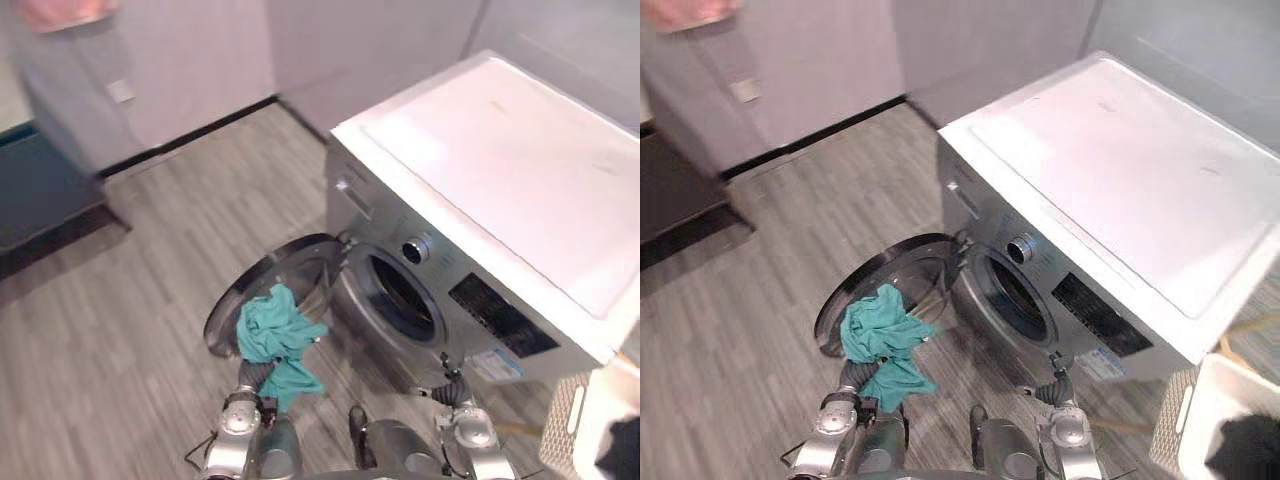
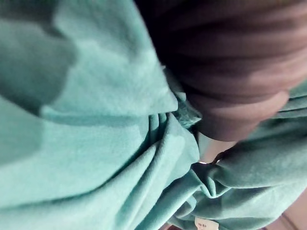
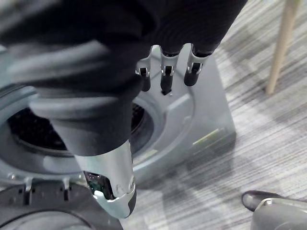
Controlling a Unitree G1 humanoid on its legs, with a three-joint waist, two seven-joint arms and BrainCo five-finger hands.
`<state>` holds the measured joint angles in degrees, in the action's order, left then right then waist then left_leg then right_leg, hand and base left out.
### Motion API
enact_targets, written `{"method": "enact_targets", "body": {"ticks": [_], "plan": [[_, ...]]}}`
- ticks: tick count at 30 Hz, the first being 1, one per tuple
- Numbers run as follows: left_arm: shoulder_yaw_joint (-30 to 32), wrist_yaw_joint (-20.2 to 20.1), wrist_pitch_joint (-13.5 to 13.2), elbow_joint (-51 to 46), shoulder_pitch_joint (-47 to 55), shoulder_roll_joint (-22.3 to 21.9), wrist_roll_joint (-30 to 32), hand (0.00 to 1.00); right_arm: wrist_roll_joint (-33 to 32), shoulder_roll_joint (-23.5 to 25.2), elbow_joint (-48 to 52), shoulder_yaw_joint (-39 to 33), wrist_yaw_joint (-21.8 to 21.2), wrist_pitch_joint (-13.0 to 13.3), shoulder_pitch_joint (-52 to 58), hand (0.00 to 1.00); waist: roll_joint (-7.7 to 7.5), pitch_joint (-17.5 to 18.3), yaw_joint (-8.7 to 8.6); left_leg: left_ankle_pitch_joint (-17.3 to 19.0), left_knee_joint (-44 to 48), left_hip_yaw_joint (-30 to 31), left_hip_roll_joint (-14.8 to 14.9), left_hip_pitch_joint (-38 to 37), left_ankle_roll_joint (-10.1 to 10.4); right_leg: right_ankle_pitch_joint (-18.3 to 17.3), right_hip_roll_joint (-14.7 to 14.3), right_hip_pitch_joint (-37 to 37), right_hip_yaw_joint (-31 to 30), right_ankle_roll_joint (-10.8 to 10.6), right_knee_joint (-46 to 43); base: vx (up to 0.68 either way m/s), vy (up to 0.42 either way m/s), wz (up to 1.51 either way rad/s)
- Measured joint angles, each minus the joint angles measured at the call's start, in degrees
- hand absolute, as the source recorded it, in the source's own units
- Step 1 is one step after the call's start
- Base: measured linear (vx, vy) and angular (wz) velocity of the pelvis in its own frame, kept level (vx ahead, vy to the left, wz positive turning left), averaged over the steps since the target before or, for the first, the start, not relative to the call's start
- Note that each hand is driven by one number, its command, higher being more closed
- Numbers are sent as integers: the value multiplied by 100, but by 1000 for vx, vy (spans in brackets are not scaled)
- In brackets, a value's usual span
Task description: Pick up the laundry basket with both hands and put the clothes into the washing machine.
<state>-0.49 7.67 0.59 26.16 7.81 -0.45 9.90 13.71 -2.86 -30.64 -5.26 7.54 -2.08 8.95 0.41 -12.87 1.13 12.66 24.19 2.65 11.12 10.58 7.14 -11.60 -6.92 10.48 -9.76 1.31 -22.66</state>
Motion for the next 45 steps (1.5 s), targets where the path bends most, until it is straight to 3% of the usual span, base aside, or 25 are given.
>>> {"method": "enact_targets", "body": {"ticks": [1,3,4,6,8,11,12,14,15,18,20,22,24,25,26,28,34,39,45], "plan": [[-9,-7,2,39,0,37,39,100,1,115,-3,4,-2,-4,114,0,-153,91,-19,39,-19,-360,-14,-119,-68,32,127,16,-131,-166,-30,109,228,-108],[-21,-2,-3,25,-13,89,105,100,2,205,-39,3,-5,-29,244,0,-318,215,-7,133,-20,-867,-37,-276,-180,68,166,84,-519,-332,-19,91,236,-120],[-41,-4,-3,31,-26,161,105,100,1,234,-198,1,-4,-30,183,0,-307,222,7,154,-98,-1211,-35,-383,-211,136,219,161,-690,-447,26,25,165,-146],[-48,-3,-4,37,-24,266,104,100,1,243,-550,1,-9,-50,-30,0,-350,258,21,149,-296,-1802,-21,-628,-227,319,516,295,-172,-486,220,9,107,-147],[-53,-1,-9,43,-59,342,100,100,0,225,-880,1,-8,-48,-267,0,-303,270,-8,143,-497,-2284,16,-815,-236,403,944,406,730,-394,331,10,29,-109],[-37,12,-23,236,-239,569,95,100,4,143,-1445,87,-9,-50,-605,0,-169,307,-7,84,-759,-2854,167,-1037,-152,699,1774,377,3106,-83,441,77,-65,-105],[-36,15,-26,331,-318,631,94,100,11,93,-1523,88,-5,-47,-678,0,-145,314,-23,43,-858,-2895,181,-1101,-87,859,1754,322,3281,-284,509,150,-160,-73],[-16,14,-30,501,-471,598,94,100,39,-178,-1618,71,-3,-50,-721,0,88,308,-66,-138,-950,-2859,240,-1156,-48,833,1591,322,3157,-264,584,144,-196,-38],[-6,24,-40,500,-512,482,94,100,38,-374,-1653,78,-3,-50,-721,0,173,297,-62,-236,-535,-2728,324,-1070,-24,746,1554,260,3100,-230,561,135,-192,-31],[24,71,-51,500,-514,426,80,100,22,-491,-1709,91,17,-46,-740,0,176,216,-52,-497,969,-2219,616,-605,-82,568,1504,5,2969,-165,438,84,-115,-30],[17,165,-58,497,-512,366,49,100,-27,-502,-1714,102,90,-45,-800,0,88,123,-21,-143,2259,-1505,664,82,-147,301,1520,-112,2781,-91,157,73,-21,-37],[12,276,-56,465,-529,369,-34,100,-36,-496,-1711,102,164,-40,-877,0,52,78,-20,24,2039,-1338,563,378,-265,111,1519,22,2669,-90,-168,67,32,-34],[7,374,-58,406,-545,377,-80,100,-83,-518,-1703,103,231,-39,-945,0,45,12,-26,-13,1252,-1239,433,525,-220,-112,1519,338,2541,-145,-633,9,125,-36],[4,416,-58,360,-565,405,-110,100,-90,-508,-1700,97,237,-42,-992,0,60,-42,-13,276,922,-1207,377,505,-31,-329,1530,614,2402,-242,-1065,-14,152,-31],[3,485,-54,339,-695,463,-147,100,-91,-355,-1635,82,236,-48,-1078,0,-223,-279,-11,327,1025,-1365,258,546,-62,-421,1698,792,2294,-337,-1408,-22,124,-23],[21,553,-51,231,-809,520,-162,100,-139,-302,-1415,81,242,-45,-1096,0,-306,-514,4,427,1478,-1376,231,895,-194,-448,1808,1145,2182,-374,-1760,-49,92,-15],[16,830,-55,-140,-1508,331,-447,100,-311,-246,-929,90,467,-51,-1625,0,-195,-1091,23,948,2883,-1525,398,2105,-460,-669,1905,2532,1725,-451,-2978,-114,86,-21],[2,1119,-65,-396,-2633,287,-584,100,-416,-186,-367,173,715,-61,-2182,0,-205,-1452,23,1429,4537,-1201,656,3808,-505,-1035,1968,4175,1556,-346,-4527,-183,19,-2],[-9,1425,-42,-764,-3883,376,-572,100,-457,-196,432,121,913,-21,-2569,0,-261,-1613,-10,1662,5787,-939,844,5223,-512,-1254,1933,5617,1337,-295,-5732,-111,-31,-5]]}}
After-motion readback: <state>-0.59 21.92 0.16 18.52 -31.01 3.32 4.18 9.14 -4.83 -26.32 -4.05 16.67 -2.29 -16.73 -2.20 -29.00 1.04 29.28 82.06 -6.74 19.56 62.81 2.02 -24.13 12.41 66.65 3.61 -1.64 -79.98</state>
